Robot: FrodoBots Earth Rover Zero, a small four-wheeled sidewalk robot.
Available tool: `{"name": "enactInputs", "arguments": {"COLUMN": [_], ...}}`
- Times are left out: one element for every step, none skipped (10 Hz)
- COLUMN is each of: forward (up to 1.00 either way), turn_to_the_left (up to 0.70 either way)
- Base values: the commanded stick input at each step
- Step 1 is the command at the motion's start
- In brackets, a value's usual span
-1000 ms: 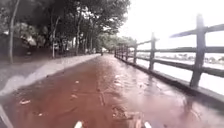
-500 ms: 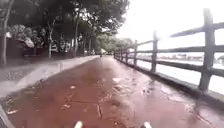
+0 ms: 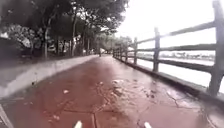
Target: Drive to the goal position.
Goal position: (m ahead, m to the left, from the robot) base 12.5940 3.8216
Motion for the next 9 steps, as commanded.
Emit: {"name": "enactInputs", "arguments": {"forward": [0.50, 0.50, 0.50, 0.50, 0.50, 0.50, 0.50, 0.50, 0.50], "turn_to_the_left": [0.00, 0.00, 0.00, 0.00, 0.00, 0.00, 0.00, 0.00, 0.00]}}
